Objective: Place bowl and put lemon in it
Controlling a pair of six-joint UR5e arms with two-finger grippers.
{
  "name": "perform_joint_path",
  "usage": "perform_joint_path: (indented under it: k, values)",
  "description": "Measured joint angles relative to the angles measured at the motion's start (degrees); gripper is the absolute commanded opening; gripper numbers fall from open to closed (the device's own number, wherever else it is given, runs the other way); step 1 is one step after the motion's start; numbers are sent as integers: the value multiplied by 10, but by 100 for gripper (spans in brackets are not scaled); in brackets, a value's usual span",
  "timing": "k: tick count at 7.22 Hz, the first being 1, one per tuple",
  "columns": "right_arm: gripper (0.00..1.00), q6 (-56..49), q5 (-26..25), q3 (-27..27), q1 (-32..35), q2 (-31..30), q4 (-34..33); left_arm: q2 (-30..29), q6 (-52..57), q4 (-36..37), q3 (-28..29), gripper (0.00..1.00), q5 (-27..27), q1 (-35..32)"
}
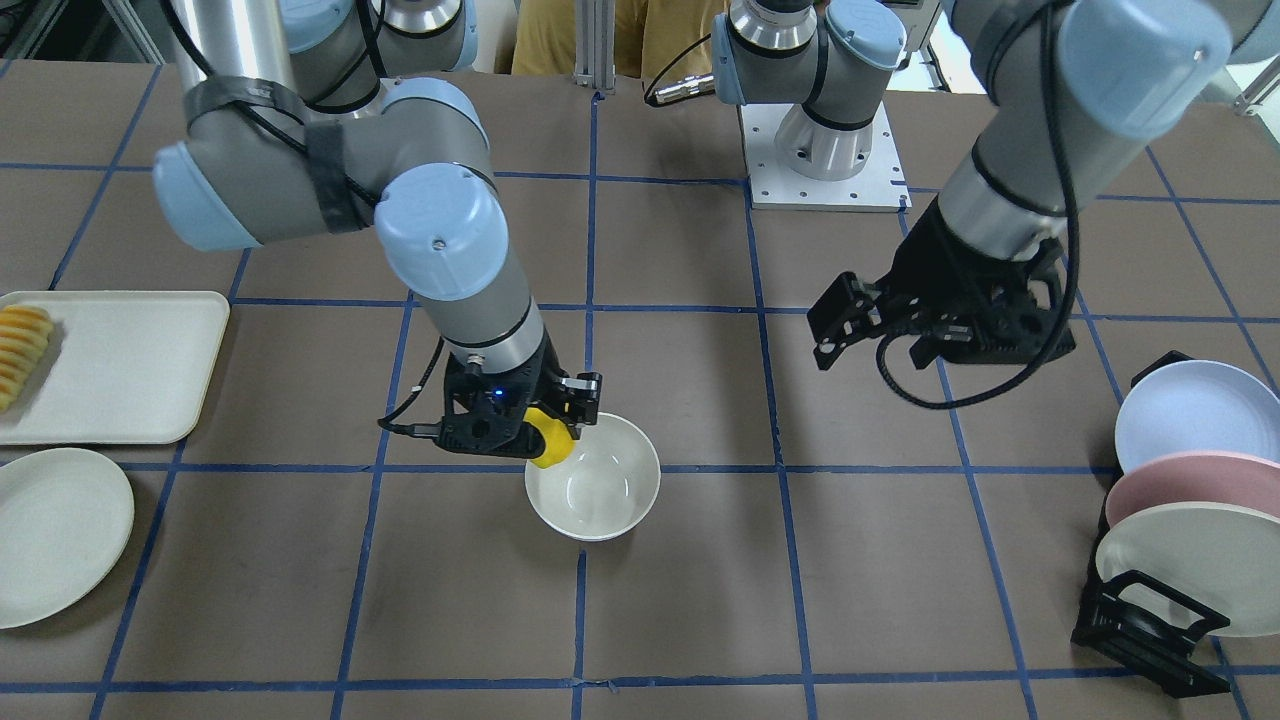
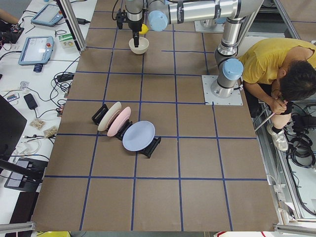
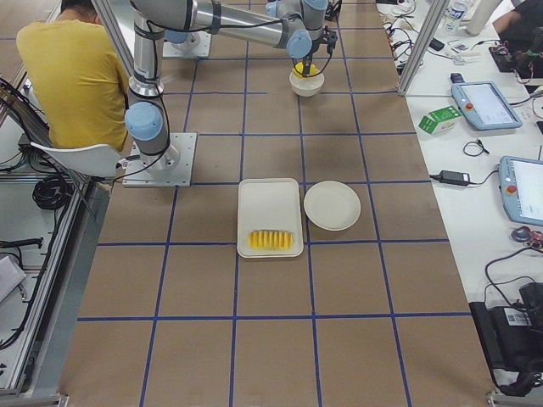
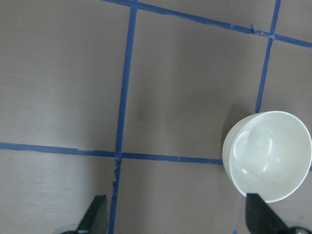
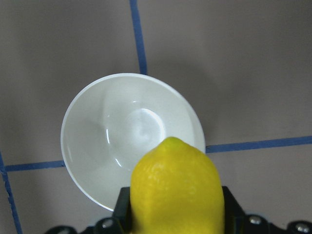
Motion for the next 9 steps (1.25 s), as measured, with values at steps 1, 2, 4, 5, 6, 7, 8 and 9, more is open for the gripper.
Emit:
perform_joint_path:
  k: [1, 2, 4, 5, 6, 7, 8, 9]
  values:
    - [0, 19, -1, 0, 21, 23, -23, 24, 9, -33, 10, 100, 13, -1]
    - [0, 32, -8, 0, 38, 45, -48, 41, 15, -47, 13, 100, 22, -6]
    - [0, 41, -43, 0, 49, 71, -75, 61, 24, -52, 18, 100, 30, -25]
    - [0, 43, -54, -2, 48, 77, -79, 67, 37, -53, 16, 100, 36, -30]
    - [0, 48, -58, -7, 46, 84, -80, 70, 45, -64, 14, 100, 51, -33]
    - [0, 50, -60, -15, 44, 90, -81, 70, 49, -81, 15, 100, 70, -33]
    - [0, 50, -61, -22, 44, 97, -81, 67, 49, -89, 17, 100, 80, -34]
    - [46, 50, -61, -27, 44, 104, -81, 65, 47, -93, 18, 100, 79, -36]
